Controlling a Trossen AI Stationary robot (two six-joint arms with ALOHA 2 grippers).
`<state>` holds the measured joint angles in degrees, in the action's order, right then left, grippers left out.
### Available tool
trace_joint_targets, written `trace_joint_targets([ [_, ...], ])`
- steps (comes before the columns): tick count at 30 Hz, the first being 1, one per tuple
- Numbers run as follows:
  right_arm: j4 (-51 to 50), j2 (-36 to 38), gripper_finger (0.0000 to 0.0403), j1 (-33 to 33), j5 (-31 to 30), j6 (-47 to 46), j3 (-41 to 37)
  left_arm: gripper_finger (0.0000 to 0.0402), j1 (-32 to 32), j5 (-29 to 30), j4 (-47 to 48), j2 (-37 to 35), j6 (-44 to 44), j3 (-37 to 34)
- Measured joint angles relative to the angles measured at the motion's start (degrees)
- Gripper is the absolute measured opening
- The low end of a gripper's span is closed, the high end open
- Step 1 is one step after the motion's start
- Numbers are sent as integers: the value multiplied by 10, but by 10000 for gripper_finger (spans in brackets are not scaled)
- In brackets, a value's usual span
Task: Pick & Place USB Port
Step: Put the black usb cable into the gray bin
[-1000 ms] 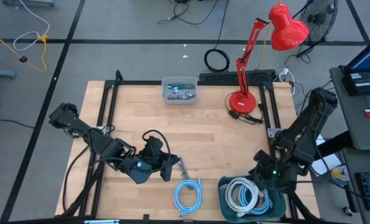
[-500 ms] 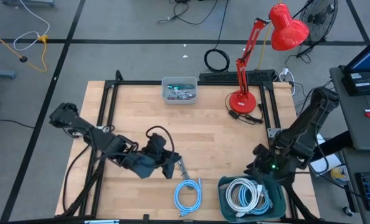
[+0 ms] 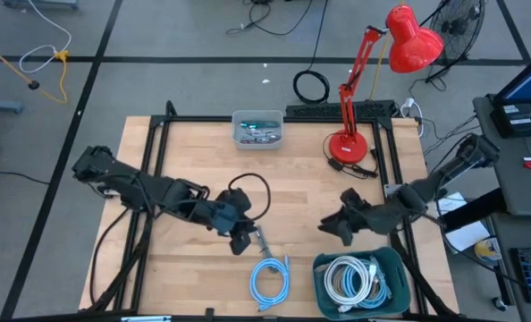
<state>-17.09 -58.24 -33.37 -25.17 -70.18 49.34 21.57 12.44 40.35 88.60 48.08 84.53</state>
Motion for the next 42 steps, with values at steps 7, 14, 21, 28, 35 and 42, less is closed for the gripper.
trace_joint_targets([
  [7, 113, -37, 169, 57, 2, 81, 0, 93, -14, -65, 51, 0, -142, 0],
  [14, 197, -115, 169, 87, 61, 93, 0, 93, -29, -78, 126, 0, -188, 0],
  [21, 225, -202, 169, 113, 170, 88, 1, 93, -36, -72, 179, 0, -177, 0],
  [28, 225, -258, 169, 128, 226, 103, 30, 93, -30, -64, 183, 0, -123, -1],
  [35, 217, -280, 169, 131, 224, 152, 93, 93, -36, -133, 173, 57, -5, -46],
  [42, 5, -234, 169, 113, 216, 160, 127, 93, -16, -174, 52, 128, -151, -94],
])
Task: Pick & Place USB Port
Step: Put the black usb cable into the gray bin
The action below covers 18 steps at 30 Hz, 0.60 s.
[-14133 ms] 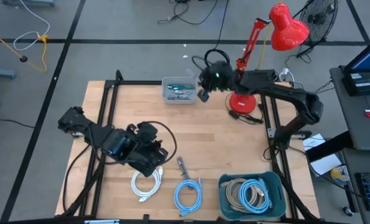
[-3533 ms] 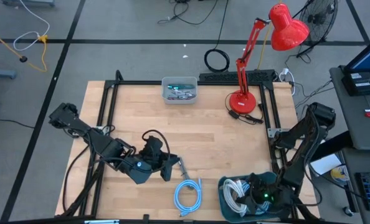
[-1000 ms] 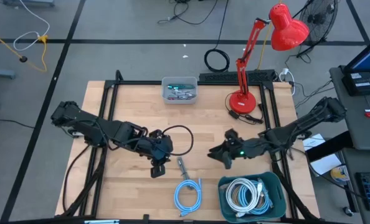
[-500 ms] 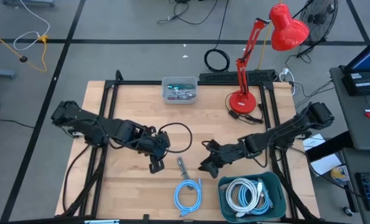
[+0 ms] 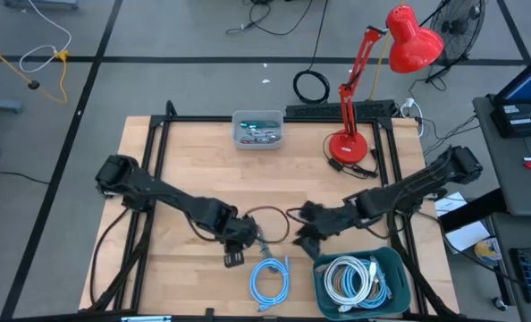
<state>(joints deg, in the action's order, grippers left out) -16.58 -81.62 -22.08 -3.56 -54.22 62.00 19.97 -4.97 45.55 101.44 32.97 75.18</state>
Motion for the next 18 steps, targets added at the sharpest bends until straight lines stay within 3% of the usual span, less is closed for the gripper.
trace_joint_targets([
  [4, -195, 49, 169, -18, -57, -51, 0, 93, 19, 39, -73, 11, -150, 2],
  [7, -283, 88, 169, -34, -99, -105, 0, 92, 22, 67, -114, 24, -260, 2],
  [13, -362, 148, 169, -75, -210, -189, 0, 92, -9, 69, -117, 66, -355, 24],
  [18, -386, 168, 169, -97, -275, -232, 0, 93, -32, 71, -62, 108, -455, 99],
])
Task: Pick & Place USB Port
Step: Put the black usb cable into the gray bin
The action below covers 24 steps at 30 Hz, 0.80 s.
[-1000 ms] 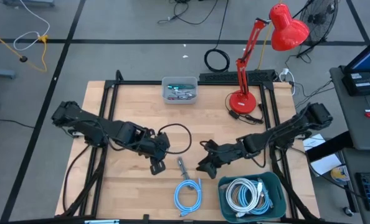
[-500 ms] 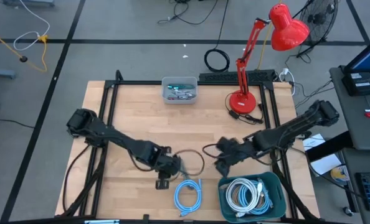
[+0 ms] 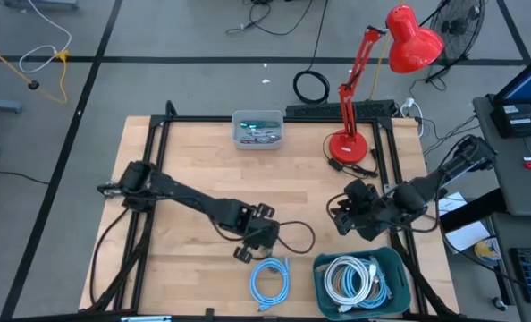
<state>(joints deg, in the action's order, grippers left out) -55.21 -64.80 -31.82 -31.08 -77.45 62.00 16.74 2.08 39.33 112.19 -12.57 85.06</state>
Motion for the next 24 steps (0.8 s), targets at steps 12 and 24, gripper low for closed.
trace_joint_targets([
  [12, -19, 12, 169, -7, 2, -34, -34, 118, 43, 59, 176, 130, -188, 135],
  [24, 106, 29, 169, -35, 11, -104, -149, 258, 52, 114, 151, 125, -167, 158],
])
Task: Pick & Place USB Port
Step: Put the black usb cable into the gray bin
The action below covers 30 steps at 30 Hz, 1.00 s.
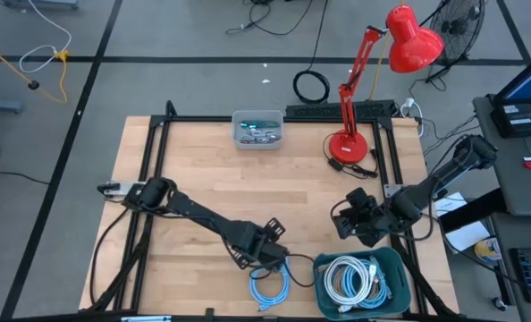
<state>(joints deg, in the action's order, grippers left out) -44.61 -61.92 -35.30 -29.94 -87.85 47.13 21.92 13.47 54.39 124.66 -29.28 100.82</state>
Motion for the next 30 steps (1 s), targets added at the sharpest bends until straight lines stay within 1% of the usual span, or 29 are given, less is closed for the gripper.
trace_joint_targets([
  [4, 59, 2, 169, 0, -1, 0, -26, 281, 0, -23, -6, 0, 0, 0],
  [7, 82, 2, 169, 0, -2, 1, -33, 284, -3, -41, -18, 0, 0, 0],
  [13, 128, 4, 169, 0, -19, 28, -33, 271, -20, -50, -26, 0, 1, 0],
  [18, 170, 4, 169, 0, -32, 54, -33, 259, -34, -84, -17, 7, 22, -5],
  [23, 191, 4, 169, 0, -33, 68, -33, 255, -36, -111, -13, 11, 39, -18],
  [30, 227, 4, 169, 0, -33, 92, -33, 255, -36, -120, -24, 11, 69, -49],
])
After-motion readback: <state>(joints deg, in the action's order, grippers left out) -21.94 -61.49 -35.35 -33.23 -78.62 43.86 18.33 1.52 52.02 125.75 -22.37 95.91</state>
